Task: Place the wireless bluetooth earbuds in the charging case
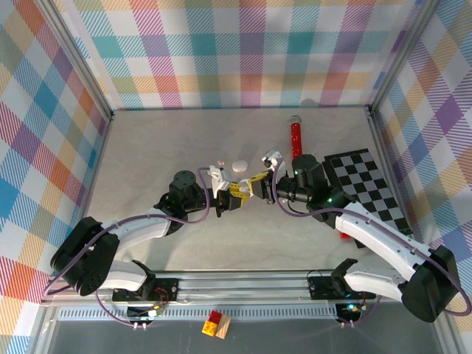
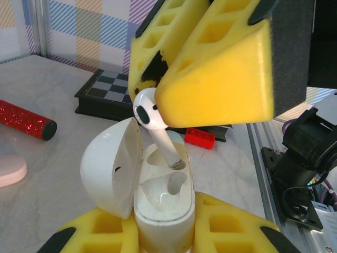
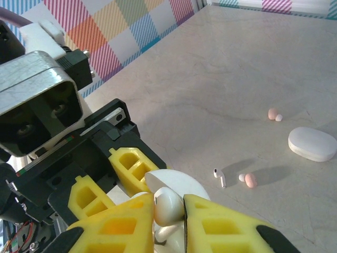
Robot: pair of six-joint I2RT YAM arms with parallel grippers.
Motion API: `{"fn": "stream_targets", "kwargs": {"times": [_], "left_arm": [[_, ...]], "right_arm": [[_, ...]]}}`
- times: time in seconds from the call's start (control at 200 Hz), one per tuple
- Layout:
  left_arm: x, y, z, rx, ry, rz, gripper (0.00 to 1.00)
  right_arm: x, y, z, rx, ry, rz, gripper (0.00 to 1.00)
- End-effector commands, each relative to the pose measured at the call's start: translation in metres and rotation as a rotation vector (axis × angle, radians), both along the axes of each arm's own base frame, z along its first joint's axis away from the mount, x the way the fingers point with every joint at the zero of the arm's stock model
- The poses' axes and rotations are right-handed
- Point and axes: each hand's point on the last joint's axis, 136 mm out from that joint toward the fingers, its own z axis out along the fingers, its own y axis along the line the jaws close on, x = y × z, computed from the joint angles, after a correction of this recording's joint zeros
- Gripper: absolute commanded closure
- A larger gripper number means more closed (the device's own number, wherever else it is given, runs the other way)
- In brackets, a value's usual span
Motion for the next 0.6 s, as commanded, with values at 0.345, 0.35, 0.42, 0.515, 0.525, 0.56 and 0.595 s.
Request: {"fn": "stream_targets", "kwargs": {"times": [0.345,0.35,0.42,0.515,0.525,0.56,0.595], "left_arm": [[0.007,0.000,0.022,-0.041,-0.050,0.012,0.86],[0.007,0.000,0.022,-0.040,-0.051,0.013,0.86],[0.007,0.000,0.022,-0.040,-0.051,0.011,0.86],[0.007,0.000,0.021,-0.039,-0.049,0.009,0.86],[0.007,0.000,0.021,-0.039,-0.050,0.009,0.86],[0.007,0.000,0.020,-0.038,-0.048,0.009,0.86],[0.007,0.000,0.021,-0.039,-0.050,0.010,0.86]], "right_arm": [[-0.016,0.001,-0.006,-0.037,-0.007,0.076,0.82],[-0.016,0.001,-0.006,-0.038,-0.008,0.077,0.82],[-0.014,-0.001,-0.008,-0.057,-0.010,0.065,0.82],[-0.012,-0.004,-0.011,-0.075,-0.012,0.051,0.82],[-0.012,-0.004,-0.011,-0.075,-0.012,0.050,0.82],[-0.013,-0.003,-0.010,-0.073,-0.011,0.057,0.82],[-0.014,-0.002,-0.009,-0.067,-0.012,0.063,0.82]]}}
